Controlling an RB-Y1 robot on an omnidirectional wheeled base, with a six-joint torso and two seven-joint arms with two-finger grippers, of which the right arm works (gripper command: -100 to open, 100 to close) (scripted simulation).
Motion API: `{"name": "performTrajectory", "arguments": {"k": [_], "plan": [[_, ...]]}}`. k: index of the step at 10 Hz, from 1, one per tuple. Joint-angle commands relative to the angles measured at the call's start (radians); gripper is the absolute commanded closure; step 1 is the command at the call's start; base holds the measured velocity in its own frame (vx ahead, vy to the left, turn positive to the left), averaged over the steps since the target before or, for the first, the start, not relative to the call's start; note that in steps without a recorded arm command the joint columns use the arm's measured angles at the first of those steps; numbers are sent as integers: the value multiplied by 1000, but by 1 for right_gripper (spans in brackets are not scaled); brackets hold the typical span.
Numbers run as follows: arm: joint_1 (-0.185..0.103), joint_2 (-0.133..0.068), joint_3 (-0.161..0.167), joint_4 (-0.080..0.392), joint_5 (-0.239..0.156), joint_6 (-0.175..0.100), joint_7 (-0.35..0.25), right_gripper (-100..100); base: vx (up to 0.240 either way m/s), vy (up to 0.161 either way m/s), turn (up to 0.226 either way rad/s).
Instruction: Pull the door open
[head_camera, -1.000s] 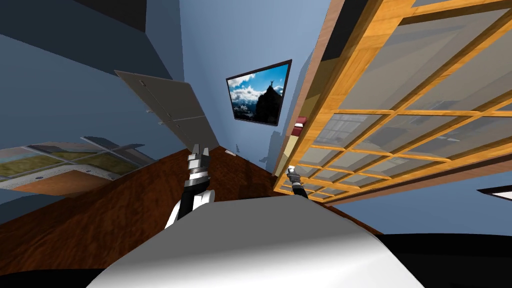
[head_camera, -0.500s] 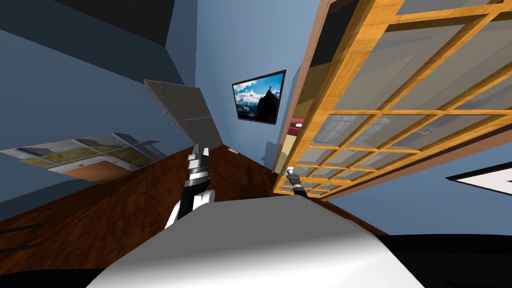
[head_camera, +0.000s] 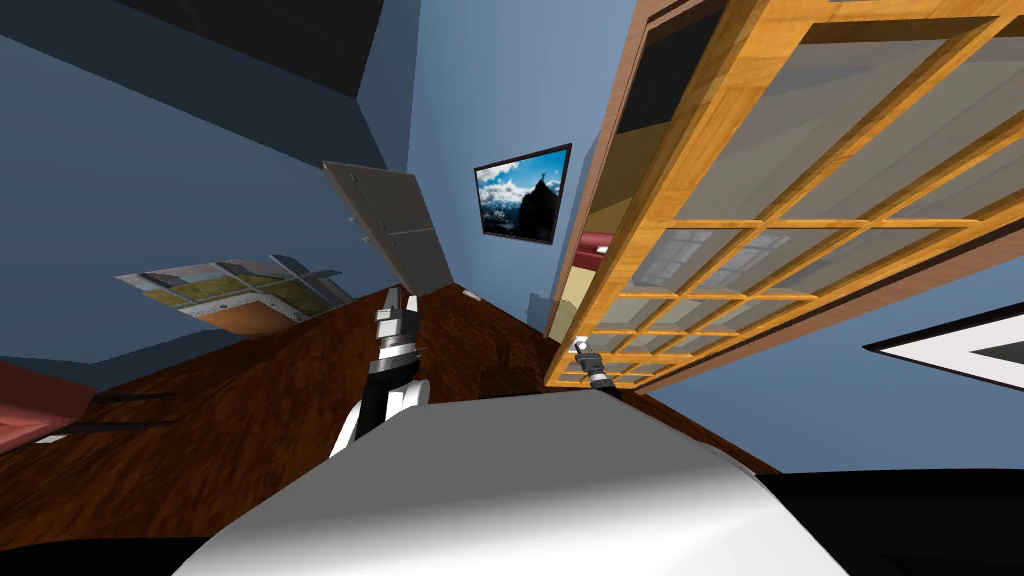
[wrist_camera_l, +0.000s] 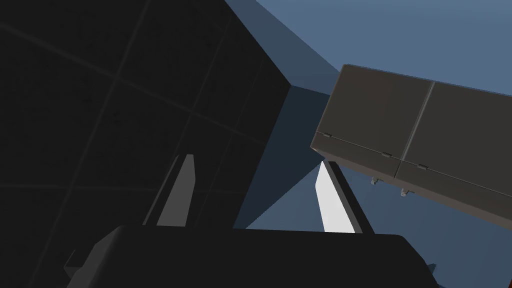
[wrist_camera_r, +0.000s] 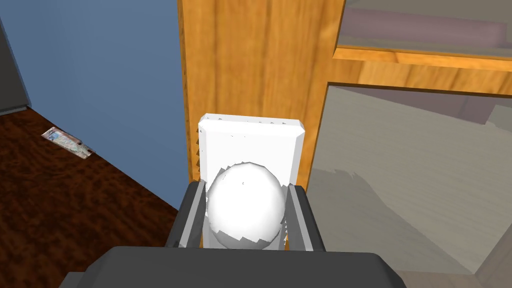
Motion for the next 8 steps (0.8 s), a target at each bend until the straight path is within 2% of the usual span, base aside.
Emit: {"name": "performTrajectory", "arguments": {"k": [1,2,3,4,8], "plan": [[18,-18,23,-10,13,-23,-24,100,-269,-63,101],[23,-26,32,-11,18,-31,-34,100,-232,-62,67],[26,-22,25,-24,13,-14,-20,100,-99,-20,16],[37,-31,41,-13,20,-39,-37,100,-182,-49,169],[56,-57,71,10,31,-100,-74,100,-209,-61,158]]}}
